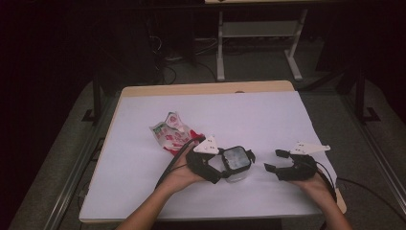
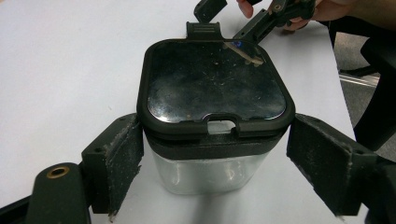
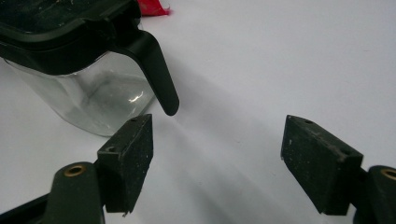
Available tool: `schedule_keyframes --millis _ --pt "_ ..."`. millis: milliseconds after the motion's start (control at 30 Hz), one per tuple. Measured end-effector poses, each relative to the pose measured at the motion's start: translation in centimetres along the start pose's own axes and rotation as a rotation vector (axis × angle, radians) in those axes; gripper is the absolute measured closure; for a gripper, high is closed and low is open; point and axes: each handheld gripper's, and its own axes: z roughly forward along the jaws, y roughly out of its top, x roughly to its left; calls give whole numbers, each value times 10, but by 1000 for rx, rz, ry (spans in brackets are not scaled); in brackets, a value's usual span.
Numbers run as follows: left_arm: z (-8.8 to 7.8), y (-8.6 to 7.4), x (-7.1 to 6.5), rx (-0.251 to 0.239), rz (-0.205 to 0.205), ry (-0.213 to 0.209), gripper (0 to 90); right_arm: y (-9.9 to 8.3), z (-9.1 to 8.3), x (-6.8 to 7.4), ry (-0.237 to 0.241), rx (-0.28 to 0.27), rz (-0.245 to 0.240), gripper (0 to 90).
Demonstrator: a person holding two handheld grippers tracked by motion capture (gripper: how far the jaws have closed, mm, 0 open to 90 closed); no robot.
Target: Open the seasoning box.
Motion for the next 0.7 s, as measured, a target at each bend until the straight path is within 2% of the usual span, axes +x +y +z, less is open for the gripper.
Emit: schedule_keyframes --millis 233,700 --pt "-5 3 -1 -32 -11 -1 196 0 1 0 2 1 -3 250" --pt "-7 5 -2 -44 -22 1 209 -1 1 0 4 4 -2 249"
